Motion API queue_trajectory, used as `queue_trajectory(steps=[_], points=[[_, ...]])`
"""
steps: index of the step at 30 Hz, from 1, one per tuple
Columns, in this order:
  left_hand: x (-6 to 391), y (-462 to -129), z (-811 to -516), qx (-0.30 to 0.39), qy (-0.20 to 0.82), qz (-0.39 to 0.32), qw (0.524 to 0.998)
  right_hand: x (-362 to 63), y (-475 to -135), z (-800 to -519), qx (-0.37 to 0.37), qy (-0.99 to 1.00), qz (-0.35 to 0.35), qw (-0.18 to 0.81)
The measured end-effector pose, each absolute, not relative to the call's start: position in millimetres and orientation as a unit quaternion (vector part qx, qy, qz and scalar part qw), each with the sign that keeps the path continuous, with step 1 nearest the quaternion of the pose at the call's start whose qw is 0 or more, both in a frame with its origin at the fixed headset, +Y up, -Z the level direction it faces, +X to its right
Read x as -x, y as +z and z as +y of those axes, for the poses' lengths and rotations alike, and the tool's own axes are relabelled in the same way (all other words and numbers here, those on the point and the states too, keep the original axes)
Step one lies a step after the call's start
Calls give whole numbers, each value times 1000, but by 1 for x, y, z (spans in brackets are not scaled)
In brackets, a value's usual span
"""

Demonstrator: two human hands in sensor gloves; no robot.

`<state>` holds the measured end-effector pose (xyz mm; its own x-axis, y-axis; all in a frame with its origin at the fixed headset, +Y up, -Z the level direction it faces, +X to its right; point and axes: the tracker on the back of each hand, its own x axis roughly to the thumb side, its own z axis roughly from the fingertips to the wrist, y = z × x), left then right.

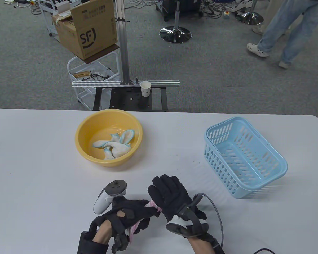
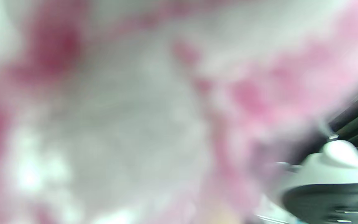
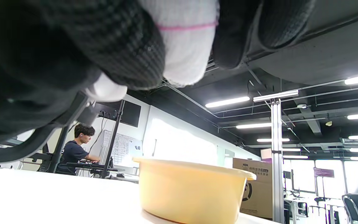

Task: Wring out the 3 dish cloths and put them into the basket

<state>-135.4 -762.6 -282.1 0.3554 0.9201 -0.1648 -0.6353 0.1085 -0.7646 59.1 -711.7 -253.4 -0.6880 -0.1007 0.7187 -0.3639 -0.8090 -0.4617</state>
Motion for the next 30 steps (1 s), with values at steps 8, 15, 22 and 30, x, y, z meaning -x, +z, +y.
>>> queue_trajectory(steps=[8, 15, 22, 30], points=[[132, -279, -742, 230, 328, -167, 901, -51, -254, -715, -377, 888, -259, 49], [124, -272, -730, 75, 184, -170, 965, -49, -260, -720, -332, 921, -190, 77], [118, -267, -726, -10, 92, -176, 980, -50, -266, -728, -273, 942, -107, 166], [109, -261, -721, -74, 22, -195, 978, -59, -275, -740, -221, 931, -1, 290]])
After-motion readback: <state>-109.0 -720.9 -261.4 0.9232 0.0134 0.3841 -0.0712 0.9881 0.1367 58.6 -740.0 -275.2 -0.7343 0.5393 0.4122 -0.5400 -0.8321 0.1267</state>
